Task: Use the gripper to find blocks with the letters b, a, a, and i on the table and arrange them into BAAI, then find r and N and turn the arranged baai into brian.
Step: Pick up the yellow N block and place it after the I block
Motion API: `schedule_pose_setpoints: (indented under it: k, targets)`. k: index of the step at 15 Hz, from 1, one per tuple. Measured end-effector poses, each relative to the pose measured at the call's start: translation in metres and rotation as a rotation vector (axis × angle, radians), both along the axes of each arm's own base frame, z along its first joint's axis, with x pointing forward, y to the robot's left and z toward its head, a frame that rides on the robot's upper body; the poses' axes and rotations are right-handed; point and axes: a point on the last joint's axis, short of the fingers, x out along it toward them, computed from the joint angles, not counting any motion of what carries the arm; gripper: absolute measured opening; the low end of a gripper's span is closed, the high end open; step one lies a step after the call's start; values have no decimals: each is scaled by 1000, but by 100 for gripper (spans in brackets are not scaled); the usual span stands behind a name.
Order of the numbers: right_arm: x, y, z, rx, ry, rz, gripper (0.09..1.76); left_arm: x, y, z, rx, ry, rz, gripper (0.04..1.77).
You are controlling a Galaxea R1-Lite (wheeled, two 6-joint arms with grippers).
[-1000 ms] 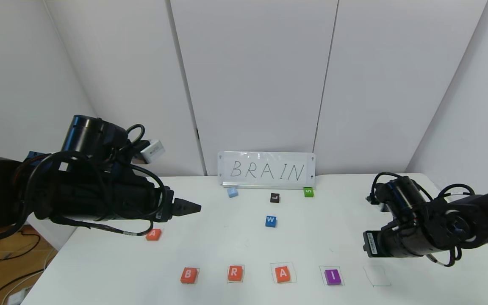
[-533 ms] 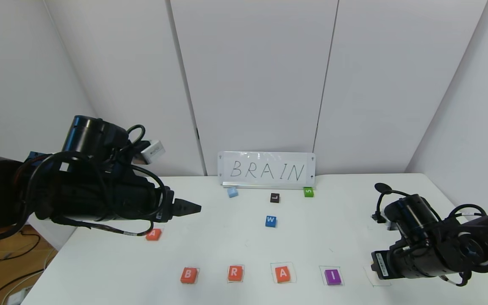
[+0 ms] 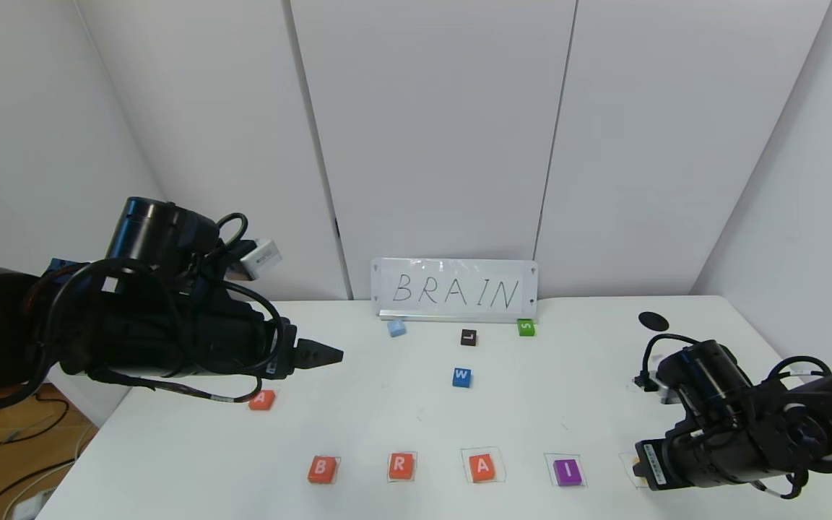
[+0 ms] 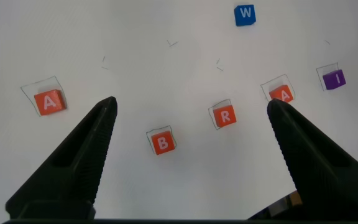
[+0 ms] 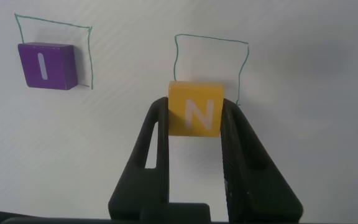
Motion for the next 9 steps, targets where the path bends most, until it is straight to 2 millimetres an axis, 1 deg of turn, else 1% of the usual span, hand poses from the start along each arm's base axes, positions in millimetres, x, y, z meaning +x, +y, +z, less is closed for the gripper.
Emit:
schedule_pose_setpoints:
  k: [9]
  targets:
    - [6, -3, -11, -14, 31, -8, 55, 0, 0, 0, 0, 2, 0, 172]
